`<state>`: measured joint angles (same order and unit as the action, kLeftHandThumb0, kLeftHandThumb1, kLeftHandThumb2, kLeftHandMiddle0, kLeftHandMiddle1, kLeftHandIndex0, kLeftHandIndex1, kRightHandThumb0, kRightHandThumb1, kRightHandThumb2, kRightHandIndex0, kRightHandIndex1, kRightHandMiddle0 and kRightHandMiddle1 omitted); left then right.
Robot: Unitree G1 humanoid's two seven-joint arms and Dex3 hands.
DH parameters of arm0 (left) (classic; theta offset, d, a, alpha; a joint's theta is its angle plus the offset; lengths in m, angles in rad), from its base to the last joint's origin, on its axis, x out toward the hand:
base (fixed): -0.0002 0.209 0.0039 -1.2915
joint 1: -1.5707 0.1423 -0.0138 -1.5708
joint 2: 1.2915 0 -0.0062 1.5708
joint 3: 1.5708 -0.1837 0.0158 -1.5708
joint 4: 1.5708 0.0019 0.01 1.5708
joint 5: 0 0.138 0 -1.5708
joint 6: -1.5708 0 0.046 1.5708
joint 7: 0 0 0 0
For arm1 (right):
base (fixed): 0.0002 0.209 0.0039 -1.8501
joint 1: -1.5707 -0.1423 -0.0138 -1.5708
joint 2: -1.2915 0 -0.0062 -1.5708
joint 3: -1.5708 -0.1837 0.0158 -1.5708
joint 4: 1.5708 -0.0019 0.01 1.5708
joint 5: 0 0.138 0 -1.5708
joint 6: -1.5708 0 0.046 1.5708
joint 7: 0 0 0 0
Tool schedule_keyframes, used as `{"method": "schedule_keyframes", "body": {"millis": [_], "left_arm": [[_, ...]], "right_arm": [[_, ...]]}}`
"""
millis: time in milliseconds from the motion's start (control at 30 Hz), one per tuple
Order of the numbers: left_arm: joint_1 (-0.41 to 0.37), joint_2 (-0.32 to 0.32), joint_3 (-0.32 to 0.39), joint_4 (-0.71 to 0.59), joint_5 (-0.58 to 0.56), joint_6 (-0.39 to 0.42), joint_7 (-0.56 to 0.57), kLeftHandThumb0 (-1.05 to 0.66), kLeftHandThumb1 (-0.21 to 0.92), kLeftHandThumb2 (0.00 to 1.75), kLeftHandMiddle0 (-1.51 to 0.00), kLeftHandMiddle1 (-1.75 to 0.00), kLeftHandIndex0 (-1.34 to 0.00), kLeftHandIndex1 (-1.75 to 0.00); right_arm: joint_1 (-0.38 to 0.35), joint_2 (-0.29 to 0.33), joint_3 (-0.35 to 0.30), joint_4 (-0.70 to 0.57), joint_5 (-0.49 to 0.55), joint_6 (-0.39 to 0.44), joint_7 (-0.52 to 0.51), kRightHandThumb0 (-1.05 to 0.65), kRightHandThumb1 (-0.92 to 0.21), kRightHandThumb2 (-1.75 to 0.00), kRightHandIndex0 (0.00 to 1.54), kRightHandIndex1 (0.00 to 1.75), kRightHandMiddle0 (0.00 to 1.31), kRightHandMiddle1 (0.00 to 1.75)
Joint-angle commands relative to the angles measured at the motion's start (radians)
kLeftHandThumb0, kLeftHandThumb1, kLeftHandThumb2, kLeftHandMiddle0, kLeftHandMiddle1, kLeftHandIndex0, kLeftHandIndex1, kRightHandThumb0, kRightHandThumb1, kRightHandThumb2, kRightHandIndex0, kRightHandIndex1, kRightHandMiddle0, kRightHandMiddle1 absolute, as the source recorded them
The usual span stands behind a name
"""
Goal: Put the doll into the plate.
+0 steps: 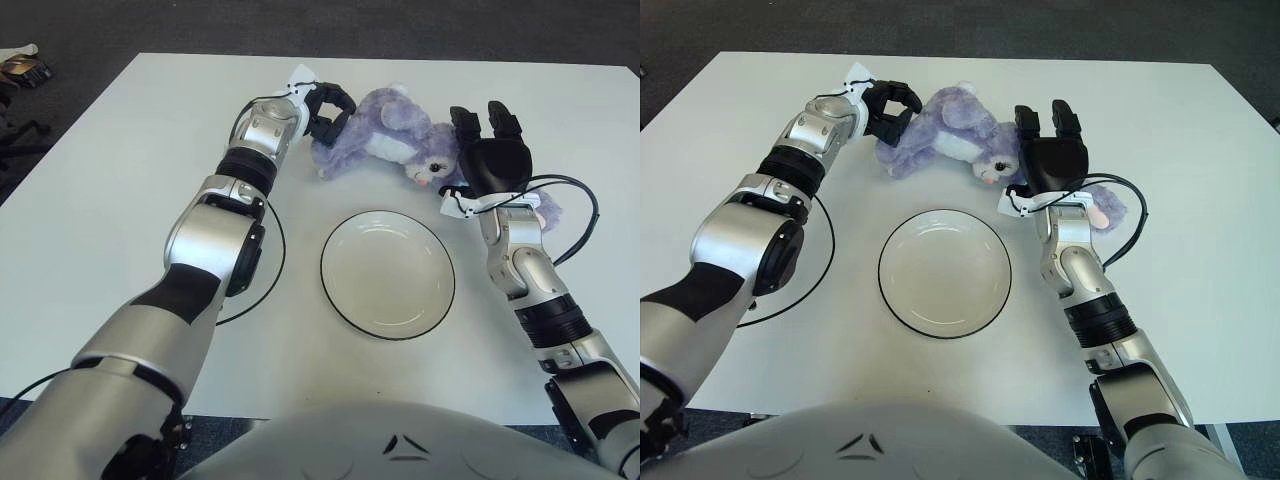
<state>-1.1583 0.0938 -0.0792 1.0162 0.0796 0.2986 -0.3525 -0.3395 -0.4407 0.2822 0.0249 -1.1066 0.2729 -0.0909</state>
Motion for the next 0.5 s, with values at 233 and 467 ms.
{"method": "schedule_keyframes", "body": {"millis": [233, 467], "left_arm": [[0.013, 0.005, 0.001, -0.006, -0.003, 0.018, -0.019, 0.00, 0.08, 1.56, -0.83, -1.64, -0.55, -1.75], [0.018, 0.006, 0.000, -0.010, -0.005, 0.011, -0.031, 0.00, 0.11, 1.54, -0.80, -1.66, -0.53, -1.75]], "right_arm": [[-0.038, -0.011, 0.002, 0.061, 0.044, -0.020, 0.042, -0.74, -0.48, -0.74, 0.17, 0.11, 0.00, 0.58], [-0.070, -0.001, 0.002, 0.128, 0.098, -0.042, 0.052, -0.76, -0.54, -0.69, 0.16, 0.14, 0.00, 0.58]]}}
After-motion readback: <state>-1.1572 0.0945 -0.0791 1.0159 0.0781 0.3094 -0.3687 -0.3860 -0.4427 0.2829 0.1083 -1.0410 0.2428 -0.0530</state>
